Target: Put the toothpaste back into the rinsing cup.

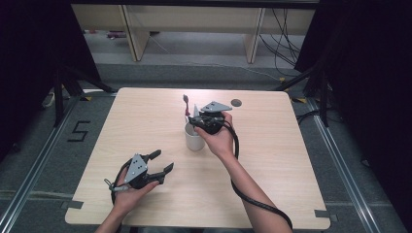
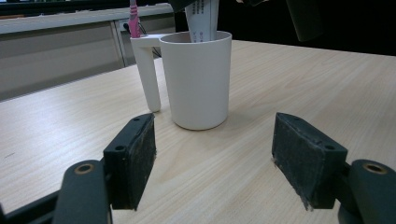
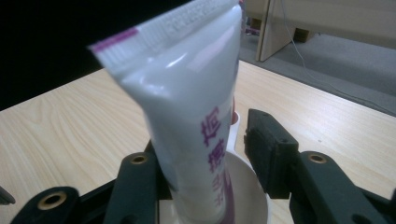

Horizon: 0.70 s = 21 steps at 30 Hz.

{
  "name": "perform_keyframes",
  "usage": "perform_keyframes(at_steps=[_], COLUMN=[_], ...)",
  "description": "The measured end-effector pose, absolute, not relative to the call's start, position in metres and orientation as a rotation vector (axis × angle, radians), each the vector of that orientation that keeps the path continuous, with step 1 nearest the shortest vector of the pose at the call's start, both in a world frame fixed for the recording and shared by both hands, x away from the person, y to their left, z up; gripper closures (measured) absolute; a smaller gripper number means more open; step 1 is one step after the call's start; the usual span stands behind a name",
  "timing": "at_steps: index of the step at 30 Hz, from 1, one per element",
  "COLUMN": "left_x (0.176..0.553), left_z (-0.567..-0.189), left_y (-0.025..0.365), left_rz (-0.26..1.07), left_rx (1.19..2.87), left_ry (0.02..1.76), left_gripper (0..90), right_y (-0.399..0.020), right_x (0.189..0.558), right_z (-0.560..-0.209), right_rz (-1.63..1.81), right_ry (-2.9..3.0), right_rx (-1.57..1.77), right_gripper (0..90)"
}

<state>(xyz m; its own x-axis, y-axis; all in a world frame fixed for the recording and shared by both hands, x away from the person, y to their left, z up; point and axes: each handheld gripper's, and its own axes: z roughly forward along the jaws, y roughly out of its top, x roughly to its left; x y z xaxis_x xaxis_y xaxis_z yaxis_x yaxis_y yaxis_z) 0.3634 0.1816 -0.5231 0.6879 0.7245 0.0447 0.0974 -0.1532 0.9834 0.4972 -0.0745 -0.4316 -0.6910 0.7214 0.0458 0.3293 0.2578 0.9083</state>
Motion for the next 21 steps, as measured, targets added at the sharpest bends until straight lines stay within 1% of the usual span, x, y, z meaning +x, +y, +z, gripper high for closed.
perform_keyframes(at_steps=[21], left_x=[0.3634], left_z=[-0.5230], left_y=[0.1822], left_rz=[0.624], left_rx=[1.658], left_ry=[0.676], left_gripper=[30.2], right_y=[-0.0754], right_x=[0.4930], right_z=[-0.4306], right_rz=[1.408], right_ry=[2.147], right_rx=[0.966], right_gripper=[48.1])
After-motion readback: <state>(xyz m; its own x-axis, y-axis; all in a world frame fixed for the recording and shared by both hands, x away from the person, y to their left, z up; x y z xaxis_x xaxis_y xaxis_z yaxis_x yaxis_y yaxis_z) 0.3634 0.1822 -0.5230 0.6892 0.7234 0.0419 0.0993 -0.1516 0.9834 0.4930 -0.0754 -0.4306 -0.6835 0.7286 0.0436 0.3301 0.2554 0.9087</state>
